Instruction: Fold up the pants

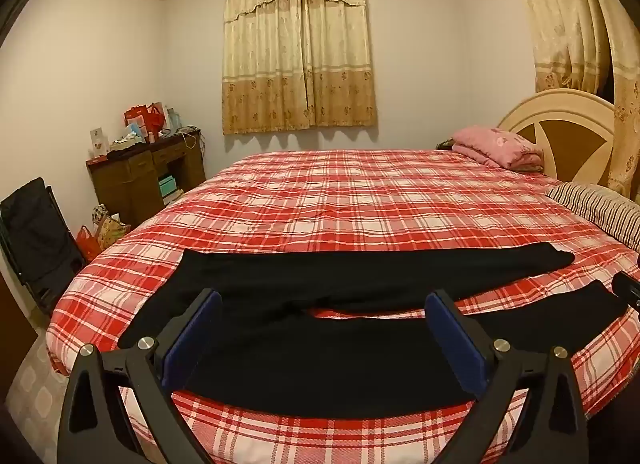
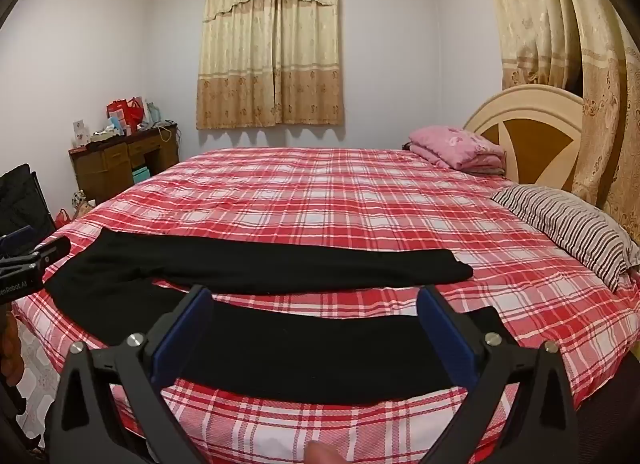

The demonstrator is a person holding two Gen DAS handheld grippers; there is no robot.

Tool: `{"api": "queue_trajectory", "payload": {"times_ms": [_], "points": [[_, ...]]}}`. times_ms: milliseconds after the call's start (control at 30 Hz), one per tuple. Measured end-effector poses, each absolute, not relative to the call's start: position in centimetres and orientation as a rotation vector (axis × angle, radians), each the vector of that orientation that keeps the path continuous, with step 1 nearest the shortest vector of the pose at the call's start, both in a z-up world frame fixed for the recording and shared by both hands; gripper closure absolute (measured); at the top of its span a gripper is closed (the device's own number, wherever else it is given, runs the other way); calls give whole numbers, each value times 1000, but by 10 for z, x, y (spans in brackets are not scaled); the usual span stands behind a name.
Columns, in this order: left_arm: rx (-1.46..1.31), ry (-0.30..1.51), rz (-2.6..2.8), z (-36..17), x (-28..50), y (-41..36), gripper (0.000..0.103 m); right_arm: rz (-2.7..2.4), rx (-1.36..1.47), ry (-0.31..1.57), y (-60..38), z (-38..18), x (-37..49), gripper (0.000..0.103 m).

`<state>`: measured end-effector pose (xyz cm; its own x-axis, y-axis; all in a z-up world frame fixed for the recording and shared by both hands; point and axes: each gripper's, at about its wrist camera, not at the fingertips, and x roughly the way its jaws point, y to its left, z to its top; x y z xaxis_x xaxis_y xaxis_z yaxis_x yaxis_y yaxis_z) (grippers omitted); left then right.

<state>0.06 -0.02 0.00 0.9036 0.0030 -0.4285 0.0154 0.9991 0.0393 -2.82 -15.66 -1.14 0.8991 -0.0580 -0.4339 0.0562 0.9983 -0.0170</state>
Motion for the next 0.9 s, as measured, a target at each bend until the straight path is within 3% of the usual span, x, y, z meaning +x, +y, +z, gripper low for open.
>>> {"api": "queue_trajectory", "payload": {"times_ms": [900], "points": [[47,440,-22,-6,0,-7,1,-65,-16,477,-161,-22,-25,0]]}}
